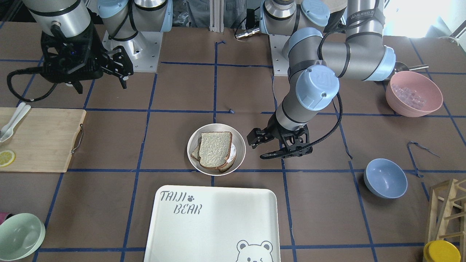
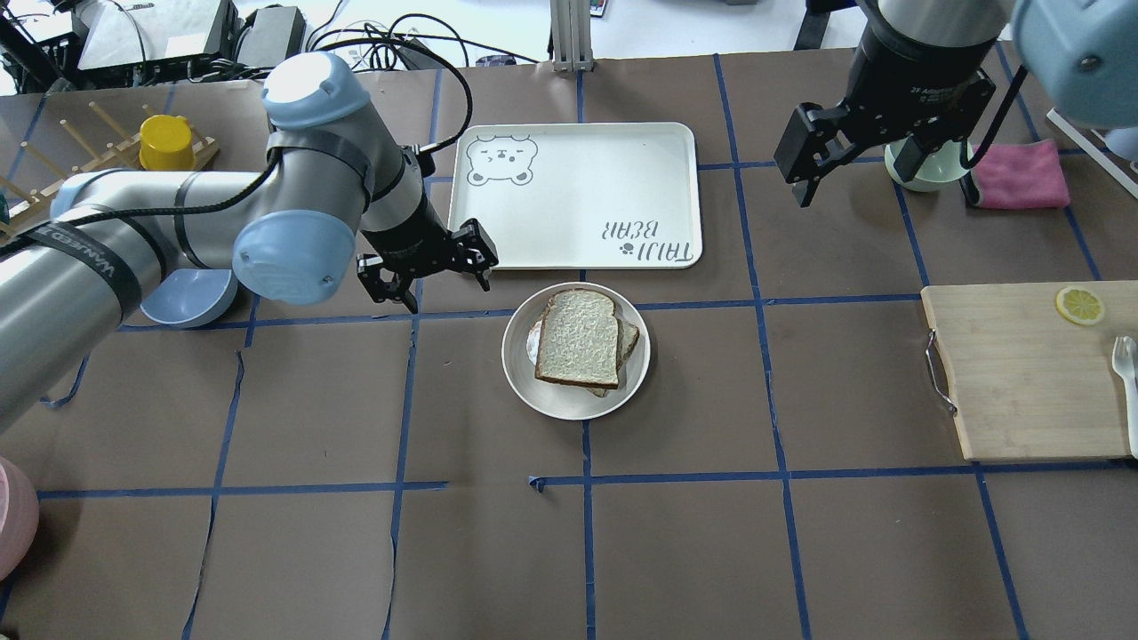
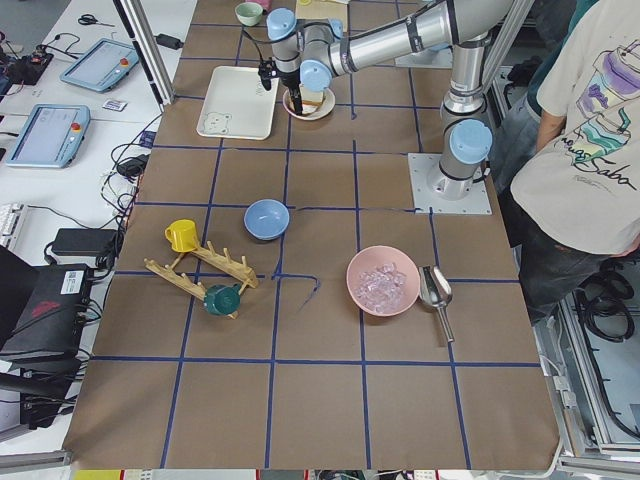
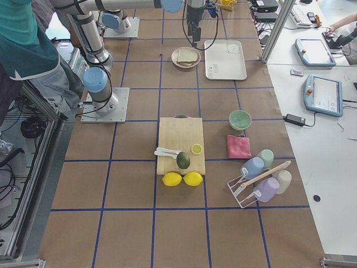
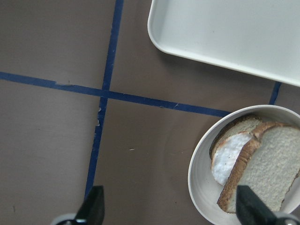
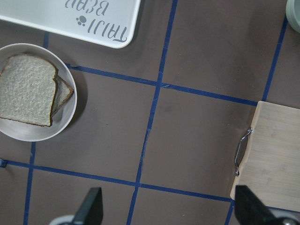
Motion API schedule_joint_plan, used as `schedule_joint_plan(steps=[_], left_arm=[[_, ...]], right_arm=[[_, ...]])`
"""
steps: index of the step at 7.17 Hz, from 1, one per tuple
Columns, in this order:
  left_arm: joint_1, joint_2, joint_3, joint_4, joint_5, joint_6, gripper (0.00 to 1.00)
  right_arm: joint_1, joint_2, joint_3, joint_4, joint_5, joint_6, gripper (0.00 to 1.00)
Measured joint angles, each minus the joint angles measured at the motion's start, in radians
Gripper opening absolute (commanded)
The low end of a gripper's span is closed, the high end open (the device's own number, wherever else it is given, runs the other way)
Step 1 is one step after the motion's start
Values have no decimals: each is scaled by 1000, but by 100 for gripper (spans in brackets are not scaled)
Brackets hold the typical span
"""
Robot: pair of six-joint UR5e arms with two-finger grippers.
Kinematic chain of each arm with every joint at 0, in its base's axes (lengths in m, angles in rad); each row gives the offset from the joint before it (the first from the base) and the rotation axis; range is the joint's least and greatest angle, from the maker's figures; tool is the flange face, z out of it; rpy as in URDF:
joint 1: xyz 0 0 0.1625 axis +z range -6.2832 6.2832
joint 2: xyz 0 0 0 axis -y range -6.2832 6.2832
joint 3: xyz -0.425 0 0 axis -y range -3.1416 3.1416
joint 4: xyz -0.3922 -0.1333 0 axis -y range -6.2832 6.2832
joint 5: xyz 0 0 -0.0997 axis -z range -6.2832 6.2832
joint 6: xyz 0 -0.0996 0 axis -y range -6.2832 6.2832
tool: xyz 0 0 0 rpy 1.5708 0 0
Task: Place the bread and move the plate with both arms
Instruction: 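Move the left gripper to the plate rim and grasp it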
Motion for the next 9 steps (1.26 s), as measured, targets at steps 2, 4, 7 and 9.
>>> schedule_joint_plan(steps=[2, 4, 7, 9], left_arm=[[-41, -54, -86, 137, -5, -67, 96], [-61, -76, -142, 209, -7, -104, 71], [-82, -74, -163, 221, -16, -112, 3], [-85, -73, -165, 221, -43, -111, 0]], right_arm=[[1, -3, 8, -72, 44, -2, 100], [-3, 1, 26, -94, 50, -1, 100], [-3, 1, 30, -93, 48, 1, 100], [-4, 5, 31, -95, 53, 6, 100]])
